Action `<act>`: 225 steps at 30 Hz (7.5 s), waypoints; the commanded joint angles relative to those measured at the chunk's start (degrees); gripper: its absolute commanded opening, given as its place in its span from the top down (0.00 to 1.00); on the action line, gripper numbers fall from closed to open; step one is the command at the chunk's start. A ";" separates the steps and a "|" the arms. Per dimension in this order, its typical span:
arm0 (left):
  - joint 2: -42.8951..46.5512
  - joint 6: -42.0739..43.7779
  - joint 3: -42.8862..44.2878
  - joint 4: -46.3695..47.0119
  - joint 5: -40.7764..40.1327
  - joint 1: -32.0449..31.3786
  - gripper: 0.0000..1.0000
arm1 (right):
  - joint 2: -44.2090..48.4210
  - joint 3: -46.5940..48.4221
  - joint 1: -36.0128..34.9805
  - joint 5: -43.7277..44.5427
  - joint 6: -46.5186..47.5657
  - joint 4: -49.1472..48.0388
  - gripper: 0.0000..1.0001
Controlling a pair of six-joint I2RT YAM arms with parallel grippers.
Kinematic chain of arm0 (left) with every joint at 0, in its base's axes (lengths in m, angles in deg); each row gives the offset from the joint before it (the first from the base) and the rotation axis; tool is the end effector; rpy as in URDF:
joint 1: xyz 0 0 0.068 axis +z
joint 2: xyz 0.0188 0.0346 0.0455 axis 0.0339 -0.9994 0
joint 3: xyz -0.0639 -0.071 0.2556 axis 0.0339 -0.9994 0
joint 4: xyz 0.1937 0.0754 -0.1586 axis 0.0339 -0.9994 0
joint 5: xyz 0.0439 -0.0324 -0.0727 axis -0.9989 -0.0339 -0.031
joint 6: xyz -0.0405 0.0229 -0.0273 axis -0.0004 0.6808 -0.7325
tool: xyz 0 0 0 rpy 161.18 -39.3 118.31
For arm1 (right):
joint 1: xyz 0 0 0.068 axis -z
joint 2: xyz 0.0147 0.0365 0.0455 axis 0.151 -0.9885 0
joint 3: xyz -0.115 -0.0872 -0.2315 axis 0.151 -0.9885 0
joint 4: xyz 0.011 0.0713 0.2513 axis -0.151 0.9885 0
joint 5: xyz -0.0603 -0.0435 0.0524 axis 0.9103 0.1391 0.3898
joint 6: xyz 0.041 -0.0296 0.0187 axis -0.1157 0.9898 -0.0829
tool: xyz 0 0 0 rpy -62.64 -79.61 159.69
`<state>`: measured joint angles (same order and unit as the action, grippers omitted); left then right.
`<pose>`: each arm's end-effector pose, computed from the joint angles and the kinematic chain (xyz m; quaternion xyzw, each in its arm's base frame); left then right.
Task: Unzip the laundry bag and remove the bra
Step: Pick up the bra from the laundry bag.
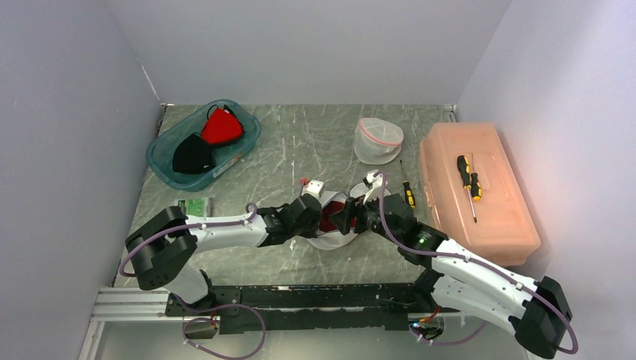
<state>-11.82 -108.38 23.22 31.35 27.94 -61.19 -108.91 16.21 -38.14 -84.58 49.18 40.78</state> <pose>0.1650 -0.2591 0.1833 0.1265 0.9102 -0.2002 0.3398 0.1335 0.1419 0.2366 -0.1399 0.8098 0.3409 0.4565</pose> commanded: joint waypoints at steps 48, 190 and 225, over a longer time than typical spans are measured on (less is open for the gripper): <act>1.18 -0.19 2.40 -1.02 -0.98 -0.30 0.97 | -8.14 0.03 -0.63 8.23 3.38 -4.32 1.00; 24.73 -18.61 -15.03 13.76 22.94 14.20 0.10 | 19.03 -11.23 9.14 -6.23 -20.19 5.34 0.32; 9.98 -14.31 -14.13 24.23 33.78 14.20 0.51 | -7.12 2.44 8.25 -9.15 -24.11 9.75 0.74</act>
<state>-3.19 -124.29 8.38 53.80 60.68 -47.13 -117.88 16.08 -29.25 -95.56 23.17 52.40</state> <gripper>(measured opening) 0.490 0.281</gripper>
